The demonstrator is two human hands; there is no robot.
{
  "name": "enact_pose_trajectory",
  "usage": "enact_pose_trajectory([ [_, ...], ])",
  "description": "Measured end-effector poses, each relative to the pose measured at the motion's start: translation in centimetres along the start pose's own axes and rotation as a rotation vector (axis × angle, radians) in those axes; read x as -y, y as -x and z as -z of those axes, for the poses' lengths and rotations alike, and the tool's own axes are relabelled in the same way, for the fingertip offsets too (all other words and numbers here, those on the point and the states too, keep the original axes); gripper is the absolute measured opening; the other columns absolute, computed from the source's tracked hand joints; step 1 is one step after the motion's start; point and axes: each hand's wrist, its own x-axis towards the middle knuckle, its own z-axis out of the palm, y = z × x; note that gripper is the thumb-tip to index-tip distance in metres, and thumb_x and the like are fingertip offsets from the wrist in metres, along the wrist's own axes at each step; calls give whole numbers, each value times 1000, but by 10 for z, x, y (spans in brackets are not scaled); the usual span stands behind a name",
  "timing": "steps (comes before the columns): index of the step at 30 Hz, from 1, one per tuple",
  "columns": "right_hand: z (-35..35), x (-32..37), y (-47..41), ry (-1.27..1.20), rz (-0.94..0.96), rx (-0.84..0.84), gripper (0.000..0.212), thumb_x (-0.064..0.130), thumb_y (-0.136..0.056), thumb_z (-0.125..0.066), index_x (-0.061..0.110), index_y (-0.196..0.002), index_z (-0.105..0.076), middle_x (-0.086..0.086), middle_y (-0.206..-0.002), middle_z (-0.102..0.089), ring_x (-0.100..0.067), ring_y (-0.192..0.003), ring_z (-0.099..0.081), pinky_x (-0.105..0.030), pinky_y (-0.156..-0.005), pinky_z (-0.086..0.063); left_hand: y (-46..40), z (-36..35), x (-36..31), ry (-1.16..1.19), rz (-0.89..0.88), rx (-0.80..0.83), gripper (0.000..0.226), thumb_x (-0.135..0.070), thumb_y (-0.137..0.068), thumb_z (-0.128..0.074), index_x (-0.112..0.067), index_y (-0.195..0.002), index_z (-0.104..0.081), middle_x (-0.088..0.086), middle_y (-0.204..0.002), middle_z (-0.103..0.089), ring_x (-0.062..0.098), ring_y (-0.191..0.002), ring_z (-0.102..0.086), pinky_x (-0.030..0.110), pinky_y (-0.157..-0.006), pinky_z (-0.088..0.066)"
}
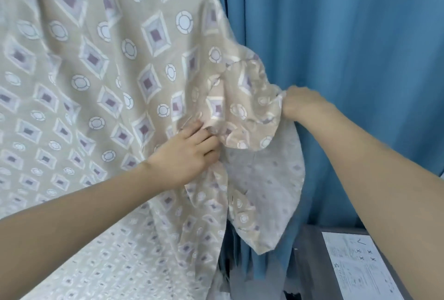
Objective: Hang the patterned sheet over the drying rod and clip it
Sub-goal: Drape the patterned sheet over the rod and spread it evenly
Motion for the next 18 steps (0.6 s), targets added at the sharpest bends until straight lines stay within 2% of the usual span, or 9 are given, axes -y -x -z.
enact_pose_trajectory([
  [2, 5, 6, 11, 116, -80, 252, 30, 27, -95, -50, 2, -83, -60, -10, -79, -65, -30, -87, -63, -34, -83, -48, 8, 12, 7, 155, 74, -160, 23, 1, -87, -48, -8, -95, -67, 11, -103, -63, 33, -94, -58, 42, -102, -41],
  [4, 10, 11, 16, -59, -80, 571, 43, 31, -95, -51, -4, -72, -62, -16, -61, -68, -29, -63, -68, -35, -70, -54, 14, 26, 14, 265, 166, -194, 24, -2, -86, -47, -6, -97, -68, 11, -106, -64, 32, -94, -59, 40, -99, -42],
  [7, 11, 17, 20, -417, 211, 958, 44, 38, -83, -57, -3, -97, -66, -21, -86, -73, -34, -74, -71, -34, -63, -57, 19, 52, 28, 637, 331, -185, 30, -8, -80, -41, -1, -97, -65, 10, -110, -62, 28, -104, -56, 36, -98, -42],
  [9, 13, 23, 20, -875, 350, 914, 44, 33, -87, -50, 1, -115, -62, -21, -103, -71, -38, -88, -70, -41, -69, -58, 21, 70, 34, 941, 468, -222, 26, -15, -78, -36, -8, -83, -60, 5, -89, -63, 21, -87, -58, 31, -82, -46],
  [11, 14, 30, 18, -1210, 394, 773, 38, 29, -97, -39, 9, -119, -62, -15, -112, -70, -38, -100, -67, -51, -78, -55, 21, 81, 36, 1178, 608, -205, 15, -26, -78, -38, -19, -68, -47, -2, -64, -50, 13, -61, -48, 31, -58, -39],
  [13, 14, 37, 13, -1251, 406, 686, 40, 32, -100, -36, 12, -122, -62, -14, -118, -68, -39, -107, -65, -57, -87, -52, 16, 83, 40, 967, 653, -116, 22, -45, -79, -48, -25, -77, -41, -4, -61, -49, 15, -56, -47, 30, -53, -35],
  [15, 14, 44, 8, -1140, 398, 613, 43, 39, -100, -36, 16, -128, -60, -13, -122, -66, -36, -110, -64, -56, -92, -51, 9, 78, 43, 398, 713, 82, 59, -70, -75, -53, -24, -107, -36, -3, -78, -64, 24, -67, -61, 31, -52, -37],
  [16, 15, 47, 7, -1104, 389, 580, 43, 42, -100, -37, 19, -129, -59, -11, -123, -66, -33, -110, -65, -54, -93, -51, 6, 76, 45, 203, 754, 142, 72, -73, -76, -53, -20, -120, -30, -1, -88, -68, 27, -72, -65, 31, -51, -36],
  [18, 16, 52, 8, -1073, 387, 529, 41, 45, -101, -37, 24, -129, -59, -7, -123, -67, -27, -109, -66, -50, -92, -52, 5, 75, 53, 101, 827, 117, 73, -64, -84, -52, -13, -131, -28, 5, -96, -69, 31, -76, -67, 32, -51, -36],
])
